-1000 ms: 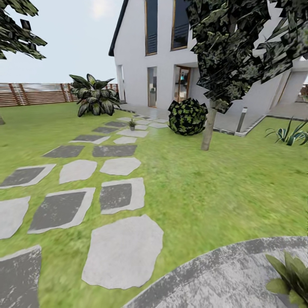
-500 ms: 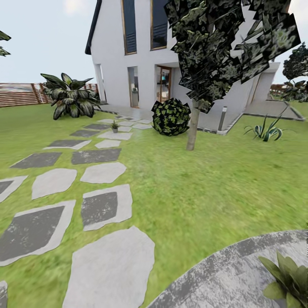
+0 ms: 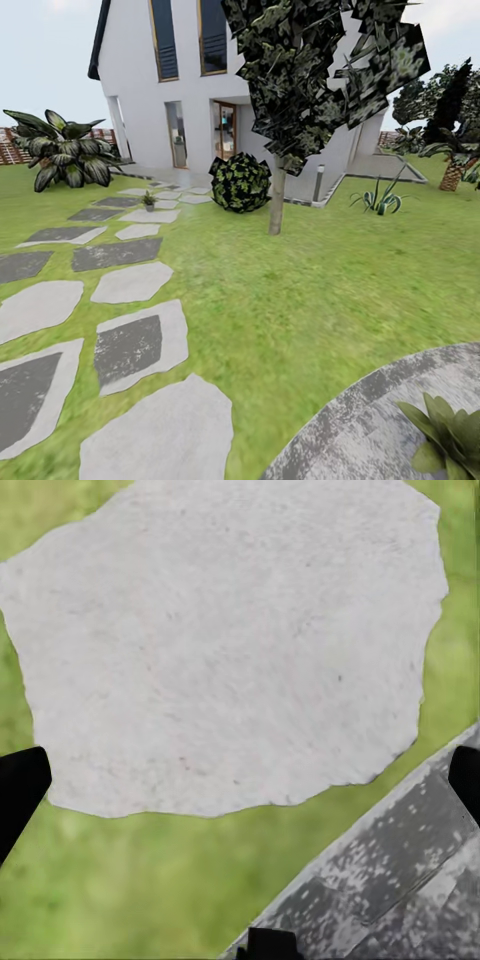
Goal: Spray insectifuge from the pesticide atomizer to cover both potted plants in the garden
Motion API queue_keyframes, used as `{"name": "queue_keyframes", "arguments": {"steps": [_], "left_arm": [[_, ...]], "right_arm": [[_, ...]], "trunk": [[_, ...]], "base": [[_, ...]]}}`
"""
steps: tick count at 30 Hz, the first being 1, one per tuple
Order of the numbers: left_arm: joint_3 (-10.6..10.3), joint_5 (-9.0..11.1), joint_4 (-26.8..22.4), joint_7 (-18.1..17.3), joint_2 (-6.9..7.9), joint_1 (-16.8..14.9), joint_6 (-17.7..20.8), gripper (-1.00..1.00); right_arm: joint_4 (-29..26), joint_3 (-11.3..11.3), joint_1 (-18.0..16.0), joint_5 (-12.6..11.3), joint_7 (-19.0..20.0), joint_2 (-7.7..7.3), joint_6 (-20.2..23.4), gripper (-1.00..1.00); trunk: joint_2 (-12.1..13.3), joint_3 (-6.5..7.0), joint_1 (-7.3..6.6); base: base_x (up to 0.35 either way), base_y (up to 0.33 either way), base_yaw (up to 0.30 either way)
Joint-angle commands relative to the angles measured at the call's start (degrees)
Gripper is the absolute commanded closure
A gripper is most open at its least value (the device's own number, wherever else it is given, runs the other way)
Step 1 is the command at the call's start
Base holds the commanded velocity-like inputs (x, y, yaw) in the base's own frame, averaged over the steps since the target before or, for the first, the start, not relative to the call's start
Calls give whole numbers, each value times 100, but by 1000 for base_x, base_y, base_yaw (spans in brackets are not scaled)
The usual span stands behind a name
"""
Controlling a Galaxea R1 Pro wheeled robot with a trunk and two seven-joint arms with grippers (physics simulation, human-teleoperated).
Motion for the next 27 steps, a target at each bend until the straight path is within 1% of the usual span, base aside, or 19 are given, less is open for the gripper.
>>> {"name": "queue_keyframes", "arguments": {"steps": [1, 16, 27], "left_arm": [[-2, 43, 3, -3, 3, -1, -18, -100], [3, 50, 3, -3, -2, -7, -20, -100], [-4, 39, 3, -3, -3, -5, -23, -100]], "right_arm": [[4, -2, -4, 3, -2, 1, -17, -100], [4, -1, -4, 3, -2, 1, -14, -100], [10, -1, -4, 3, -2, 1, -11, -100]], "trunk": [[-2, -5, 3], [-2, -5, 3], [-2, -5, 3]], "base": [[298, 216, -273], [284, 231, -296], [241, 258, -300]]}}
